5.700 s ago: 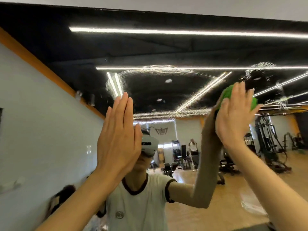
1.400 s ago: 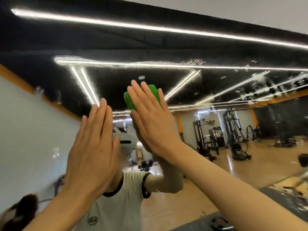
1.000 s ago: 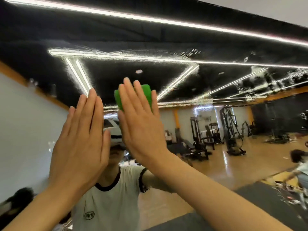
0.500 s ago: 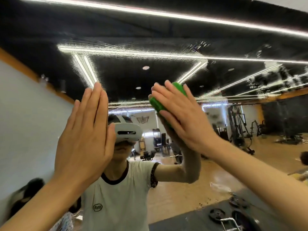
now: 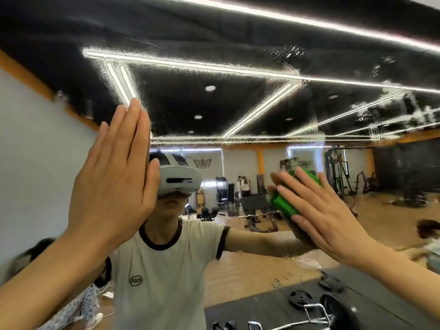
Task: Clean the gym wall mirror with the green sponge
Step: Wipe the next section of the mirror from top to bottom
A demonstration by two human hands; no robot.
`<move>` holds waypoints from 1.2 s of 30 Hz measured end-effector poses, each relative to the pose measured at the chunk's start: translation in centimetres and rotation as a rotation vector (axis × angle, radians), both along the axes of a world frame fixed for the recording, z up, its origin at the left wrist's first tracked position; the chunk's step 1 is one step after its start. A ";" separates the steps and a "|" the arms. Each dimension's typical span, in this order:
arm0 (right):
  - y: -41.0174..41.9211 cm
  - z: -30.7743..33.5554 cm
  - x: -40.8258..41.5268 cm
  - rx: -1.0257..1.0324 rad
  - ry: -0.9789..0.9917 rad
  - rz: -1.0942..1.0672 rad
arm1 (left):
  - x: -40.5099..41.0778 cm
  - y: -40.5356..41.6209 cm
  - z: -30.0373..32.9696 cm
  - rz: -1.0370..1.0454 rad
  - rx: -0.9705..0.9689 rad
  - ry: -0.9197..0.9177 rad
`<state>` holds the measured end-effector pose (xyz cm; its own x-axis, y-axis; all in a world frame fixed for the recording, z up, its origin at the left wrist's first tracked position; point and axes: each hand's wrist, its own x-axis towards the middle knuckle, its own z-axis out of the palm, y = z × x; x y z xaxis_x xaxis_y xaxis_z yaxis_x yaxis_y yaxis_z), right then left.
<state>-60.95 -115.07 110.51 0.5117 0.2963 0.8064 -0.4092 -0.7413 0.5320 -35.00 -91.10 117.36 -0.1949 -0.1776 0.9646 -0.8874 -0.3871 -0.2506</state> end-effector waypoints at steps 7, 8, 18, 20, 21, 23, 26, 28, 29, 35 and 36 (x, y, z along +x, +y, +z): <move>1.1 15.5 2.8 0.202 -0.333 0.119 | 0.1 0.0 0.0 -0.001 0.002 -0.013; 1.2 15.5 3.2 0.200 -0.358 0.129 | 0.2 -0.1 0.0 -0.005 0.000 -0.015; 0.1 4.1 0.3 -0.135 0.102 -0.045 | 0.4 -0.2 -0.1 -0.020 -0.001 -0.014; 0.7 10.6 1.6 -0.009 -0.072 0.016 | 0.3 -0.2 -0.2 -0.024 -0.004 -0.021; 1.1 13.6 2.4 0.057 -0.187 0.047 | 0.4 -0.2 -0.2 -0.023 -0.008 -0.024; 2.0 16.1 4.0 0.151 -0.362 0.090 | 0.4 -0.2 -0.1 -0.019 -0.020 -0.026; 2.9 9.8 5.1 0.095 -0.277 0.073 | 0.4 -0.2 -0.2 -0.022 -0.028 -0.024; 2.6 2.5 4.4 -0.102 -0.045 0.019 | 0.3 -0.2 -0.3 -0.026 -0.039 -0.027; 2.3 -0.4 3.6 -0.201 0.076 -0.010 | 0.2 -0.2 -0.3 -0.024 -0.041 -0.029; 2.9 8.2 3.5 -0.189 0.094 0.010 | 0.3 -0.1 -0.2 -0.032 -0.040 -0.023; 3.5 11.4 4.4 -0.078 -0.038 0.057 | 0.2 -0.1 -0.3 -0.032 -0.042 -0.025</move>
